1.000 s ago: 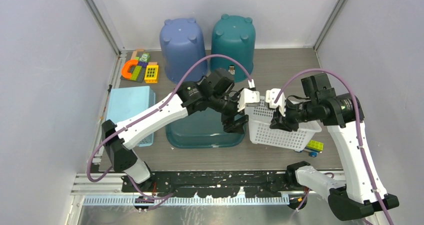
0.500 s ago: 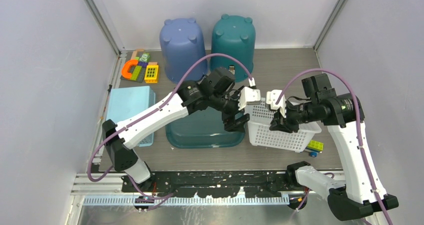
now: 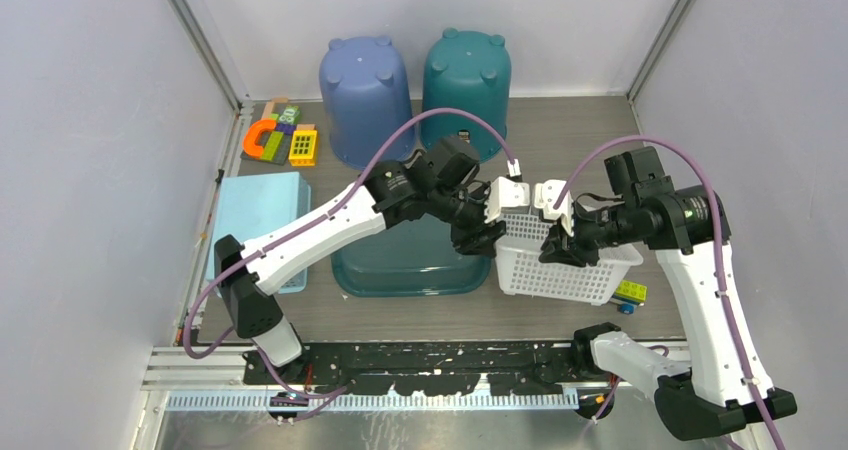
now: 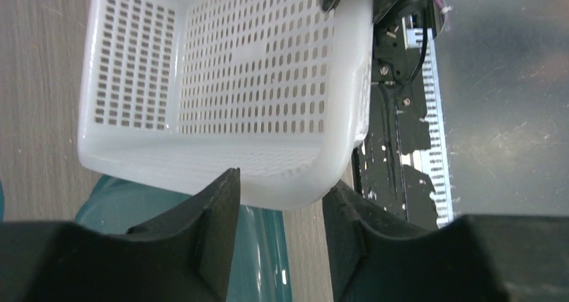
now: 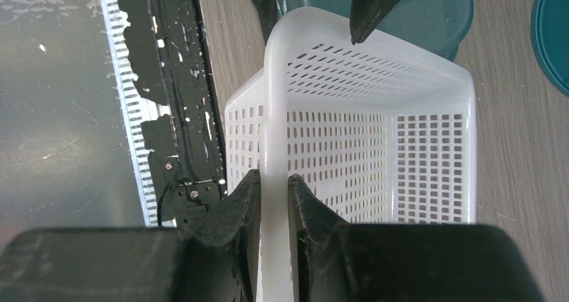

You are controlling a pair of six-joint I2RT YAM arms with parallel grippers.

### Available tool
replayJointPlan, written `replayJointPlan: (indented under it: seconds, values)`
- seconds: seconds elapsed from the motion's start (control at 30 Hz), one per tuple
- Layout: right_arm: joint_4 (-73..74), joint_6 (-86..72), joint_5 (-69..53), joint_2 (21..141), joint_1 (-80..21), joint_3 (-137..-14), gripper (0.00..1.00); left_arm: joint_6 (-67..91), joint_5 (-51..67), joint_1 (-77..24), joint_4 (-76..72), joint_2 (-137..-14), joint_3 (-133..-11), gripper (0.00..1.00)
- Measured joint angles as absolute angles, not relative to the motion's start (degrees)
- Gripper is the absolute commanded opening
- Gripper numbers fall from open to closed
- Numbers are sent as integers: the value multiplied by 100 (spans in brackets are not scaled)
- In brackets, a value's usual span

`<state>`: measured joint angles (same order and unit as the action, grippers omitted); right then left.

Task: Turn the large container upside down
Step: Turn the container upside down at the center of the board.

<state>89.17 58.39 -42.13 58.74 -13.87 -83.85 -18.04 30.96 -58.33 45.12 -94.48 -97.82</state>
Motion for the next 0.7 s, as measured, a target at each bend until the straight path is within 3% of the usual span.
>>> replayJointPlan:
  seconds: [0.1, 0.47, 0.7]
  values:
    - [8871, 5881, -4191, 5874, -1363, -8427, 1, -1999, 3096, -5839, 4530, -9463, -9891, 29]
    - [8735, 5924, -4047, 5808, -1352, -8514, 2, -2265, 3004, -5874, 4547, -9470, -10014, 14]
    - [8586, 5896, -3854, 5625, -1354, -8482, 25, -2150, 2991, -5883, 4453, -9513, -10049, 1]
